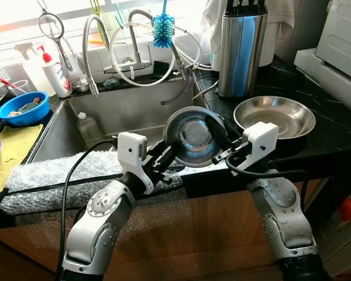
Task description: Kitchen organization
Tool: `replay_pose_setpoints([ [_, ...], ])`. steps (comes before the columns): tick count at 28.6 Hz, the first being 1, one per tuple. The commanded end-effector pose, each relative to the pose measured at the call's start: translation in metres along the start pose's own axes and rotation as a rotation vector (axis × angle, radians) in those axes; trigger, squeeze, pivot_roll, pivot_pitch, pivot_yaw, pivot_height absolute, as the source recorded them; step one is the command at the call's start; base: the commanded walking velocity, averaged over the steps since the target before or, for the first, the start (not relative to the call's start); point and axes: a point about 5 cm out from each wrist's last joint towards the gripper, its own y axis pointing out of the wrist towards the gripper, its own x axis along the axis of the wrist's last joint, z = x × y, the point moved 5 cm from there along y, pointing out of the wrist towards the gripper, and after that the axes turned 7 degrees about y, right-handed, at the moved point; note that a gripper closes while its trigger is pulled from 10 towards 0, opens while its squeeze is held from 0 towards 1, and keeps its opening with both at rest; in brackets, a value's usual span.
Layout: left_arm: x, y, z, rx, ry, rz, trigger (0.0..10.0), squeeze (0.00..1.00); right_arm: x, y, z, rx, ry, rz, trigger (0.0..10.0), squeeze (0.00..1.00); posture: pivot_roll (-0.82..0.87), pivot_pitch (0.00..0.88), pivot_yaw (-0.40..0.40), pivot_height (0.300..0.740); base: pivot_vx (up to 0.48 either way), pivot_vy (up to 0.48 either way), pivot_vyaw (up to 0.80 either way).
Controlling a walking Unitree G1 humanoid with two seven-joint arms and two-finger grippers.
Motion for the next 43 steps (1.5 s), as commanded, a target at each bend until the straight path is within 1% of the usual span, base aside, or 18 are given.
replay_pose_setpoints([
  [1,-0.007,0.000,-0.002,-0.015,0.002,0.031,0.0,0.00,0.014,0.007,0.005,0.020,0.000,-0.048,10.0,0.00,-0.09,0.000,0.130,0.740,0.000,0.000,0.00],
  [10,-0.012,-0.001,-0.007,-0.041,-0.019,0.048,0.0,0.00,0.013,0.008,0.006,0.026,0.002,-0.042,10.0,0.00,-0.09,0.000,0.130,0.740,0.000,0.000,0.00],
  [22,-0.010,0.000,-0.008,-0.037,-0.035,0.038,0.0,0.00,0.010,0.008,0.005,0.020,0.004,-0.027,10.0,0.00,-0.09,0.000,0.131,0.740,0.000,0.000,0.00],
  [23,-0.010,0.000,-0.008,-0.036,-0.036,0.037,0.0,0.00,0.010,0.008,0.005,0.021,0.008,-0.027,10.0,0.40,-0.09,0.000,0.131,0.740,0.000,0.000,0.00],
  [24,-0.010,0.000,-0.008,-0.035,-0.037,0.036,0.0,0.00,0.010,0.008,0.005,0.021,0.010,-0.027,10.0,0.40,-0.09,0.000,0.131,0.740,0.000,0.000,0.00],
  [25,-0.010,0.000,-0.008,-0.035,-0.037,0.036,0.0,0.00,0.010,0.009,0.006,0.022,0.018,-0.027,10.0,1.00,-0.09,0.000,0.131,0.740,0.000,0.000,0.00],
  [38,-0.009,0.000,-0.003,-0.009,-0.045,0.025,0.0,0.00,0.011,0.010,0.006,0.020,0.044,-0.039,10.0,1.00,-0.08,0.000,0.134,0.740,0.000,0.000,0.00],
  [40,-0.008,0.000,0.003,0.027,-0.045,0.017,0.0,0.00,0.014,0.012,0.005,0.012,0.058,-0.049,10.0,1.00,-0.08,0.000,0.134,0.740,0.000,0.000,0.00],
  [43,-0.008,0.000,0.007,0.049,-0.050,0.013,0.0,0.00,0.015,0.013,0.005,0.009,0.066,-0.054,10.0,1.00,-0.08,0.000,0.133,0.740,0.000,0.000,0.00],
])
